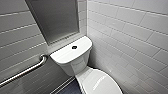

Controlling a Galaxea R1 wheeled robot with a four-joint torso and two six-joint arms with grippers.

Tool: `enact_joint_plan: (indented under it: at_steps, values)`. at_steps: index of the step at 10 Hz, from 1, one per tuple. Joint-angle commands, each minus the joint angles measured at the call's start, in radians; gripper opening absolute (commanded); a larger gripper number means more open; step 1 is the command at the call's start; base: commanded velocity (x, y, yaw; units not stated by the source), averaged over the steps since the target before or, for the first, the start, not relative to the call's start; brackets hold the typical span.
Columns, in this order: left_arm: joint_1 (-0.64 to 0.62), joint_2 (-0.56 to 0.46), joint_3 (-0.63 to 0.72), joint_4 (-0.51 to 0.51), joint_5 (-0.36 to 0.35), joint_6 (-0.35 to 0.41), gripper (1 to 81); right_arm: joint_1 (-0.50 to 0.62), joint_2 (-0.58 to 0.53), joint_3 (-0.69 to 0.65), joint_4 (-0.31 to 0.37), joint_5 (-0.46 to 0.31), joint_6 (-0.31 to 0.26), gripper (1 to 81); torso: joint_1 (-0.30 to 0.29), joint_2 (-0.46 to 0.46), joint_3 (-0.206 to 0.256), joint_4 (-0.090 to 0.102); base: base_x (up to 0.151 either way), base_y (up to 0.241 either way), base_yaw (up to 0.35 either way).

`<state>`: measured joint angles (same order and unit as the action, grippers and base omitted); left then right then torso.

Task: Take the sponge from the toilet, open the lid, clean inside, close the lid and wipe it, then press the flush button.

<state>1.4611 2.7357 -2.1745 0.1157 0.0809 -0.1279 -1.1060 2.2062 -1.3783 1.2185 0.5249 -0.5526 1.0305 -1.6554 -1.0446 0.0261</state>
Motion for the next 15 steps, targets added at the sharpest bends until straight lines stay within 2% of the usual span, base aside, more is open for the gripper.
enact_joint_plan:
  at_steps: [1, 3, 5, 6, 8, 9, 12, 15]
  values:
    - [0.012, -0.013, 0.016, 0.001, 0.080, 0.005, 81.1, 0.002, -0.142, 0.239, -0.076, 0.075, -0.001, 1.0, 0.000, 0.000, 0.000, 0.000, 0.000, 0.000, 0.000]
    - [0.012, -0.011, 0.019, 0.002, 0.079, 0.007, 81.1, 0.010, -0.144, 0.372, -0.119, 0.221, -0.010, 1.0, 0.000, 0.000, 0.000, 0.000, 0.000, 0.000, 0.000]
    - [0.012, -0.013, 0.019, 0.001, 0.079, 0.007, 81.1, 0.060, -0.118, 0.527, -0.126, 0.363, -0.018, 1.0, 0.000, 0.000, 0.000, 0.000, 0.000, 0.000, 0.000]
    - [0.012, -0.013, 0.019, 0.001, 0.079, 0.007, 81.1, 0.091, -0.104, 0.567, -0.117, 0.400, -0.035, 1.0, 0.000, 0.000, 0.000, 0.000, 0.000, 0.000, 0.000]
    - [0.012, -0.010, 0.019, 0.002, 0.079, 0.007, 81.1, 0.191, -0.060, 0.593, -0.099, 0.405, -0.066, 1.0, 0.000, 0.000, 0.000, 0.000, 0.000, 0.000, 0.000]
    - [0.012, -0.011, 0.019, 0.002, 0.077, 0.007, 81.1, 0.249, -0.002, 0.584, -0.055, 0.405, -0.100, 1.0, 0.000, 0.000, 0.000, 0.000, 0.000, 0.000, 0.000]
    - [0.012, -0.011, 0.019, 0.001, 0.077, 0.007, 81.1, 0.456, 0.170, 0.486, 0.137, 0.402, -0.222, 1.0, 0.000, 0.000, 0.000, 0.000, 0.000, 0.000, 0.000]
    - [0.012, -0.011, 0.016, 0.001, 0.077, 0.005, 81.1, 0.597, 0.335, 0.277, 0.277, 0.363, -0.270, 1.0, 0.000, 0.000, 0.000, 0.000, 0.000, 0.000, 0.000]
